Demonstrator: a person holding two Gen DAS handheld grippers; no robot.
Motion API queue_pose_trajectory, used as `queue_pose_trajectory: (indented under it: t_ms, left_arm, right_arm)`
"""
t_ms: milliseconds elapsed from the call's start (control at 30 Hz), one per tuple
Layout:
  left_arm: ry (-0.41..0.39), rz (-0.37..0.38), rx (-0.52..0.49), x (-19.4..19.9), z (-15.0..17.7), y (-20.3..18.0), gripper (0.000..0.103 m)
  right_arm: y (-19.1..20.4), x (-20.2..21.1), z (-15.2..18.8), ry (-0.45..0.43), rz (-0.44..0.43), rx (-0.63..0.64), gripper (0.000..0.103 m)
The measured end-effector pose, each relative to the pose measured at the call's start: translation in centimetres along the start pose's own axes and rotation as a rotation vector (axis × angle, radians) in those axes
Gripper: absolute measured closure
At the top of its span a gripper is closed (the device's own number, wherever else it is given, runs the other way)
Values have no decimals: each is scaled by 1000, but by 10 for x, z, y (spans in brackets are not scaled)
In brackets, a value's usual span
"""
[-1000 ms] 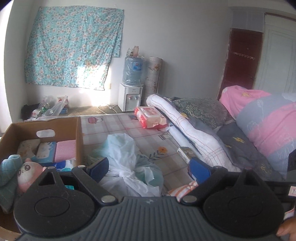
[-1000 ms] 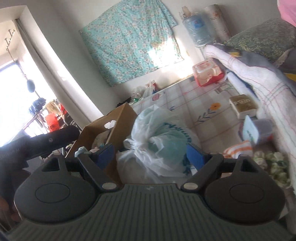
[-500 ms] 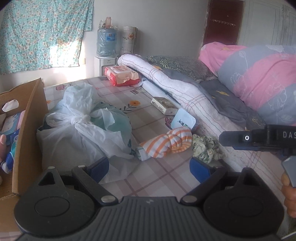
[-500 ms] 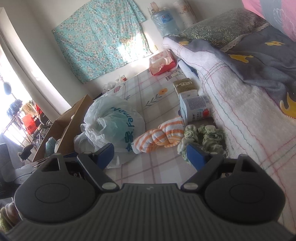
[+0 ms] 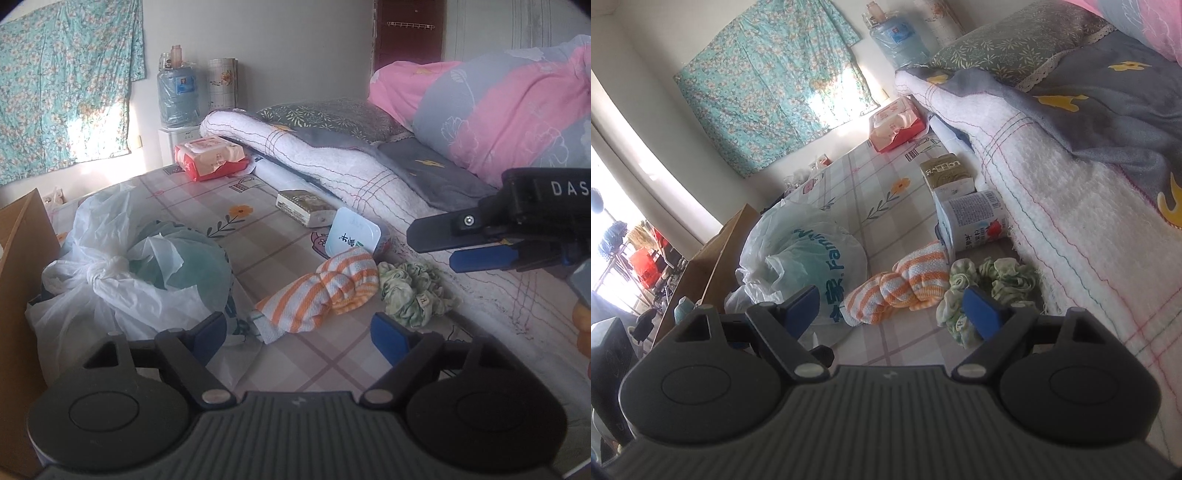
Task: Organize soft objects
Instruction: 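Close both grippers on the orange-striped cloth and lift it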
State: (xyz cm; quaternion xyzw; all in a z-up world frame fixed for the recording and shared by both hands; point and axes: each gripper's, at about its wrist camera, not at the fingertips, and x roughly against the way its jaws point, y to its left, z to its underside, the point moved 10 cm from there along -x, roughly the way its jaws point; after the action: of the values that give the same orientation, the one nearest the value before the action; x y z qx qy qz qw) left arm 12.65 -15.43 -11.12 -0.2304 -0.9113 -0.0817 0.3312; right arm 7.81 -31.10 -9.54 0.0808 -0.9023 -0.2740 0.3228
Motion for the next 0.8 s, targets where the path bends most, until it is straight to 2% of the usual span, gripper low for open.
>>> queue_pose_trajectory:
  t_ms: [167, 333, 400, 533, 700, 800]
  left_arm:
    - [-13, 20, -38, -15, -18, -6, 23]
    - [-26, 39, -107, -35, -30, -17, 29]
    - [-9, 45, -138, -46, -29, -21, 30]
    - [48, 26, -200, -69, -19, -26, 31]
    - [94, 20, -218, -87, -10, -28, 33]
    - [111, -20, -226, -93, -8, -24, 40]
  right_arm:
    - [-1, -11, -14, -18, -1, -26, 23]
    - [-3, -28, -39, -44, 53, 14, 39]
    - [-4, -35, -45, -31, 52, -4, 43]
    - [-1, -46, -41, 8, -8, -63, 48]
    - [-12, -60, -38, 38, 22, -89, 51]
    - [-13, -65, -37, 50, 9, -105, 52]
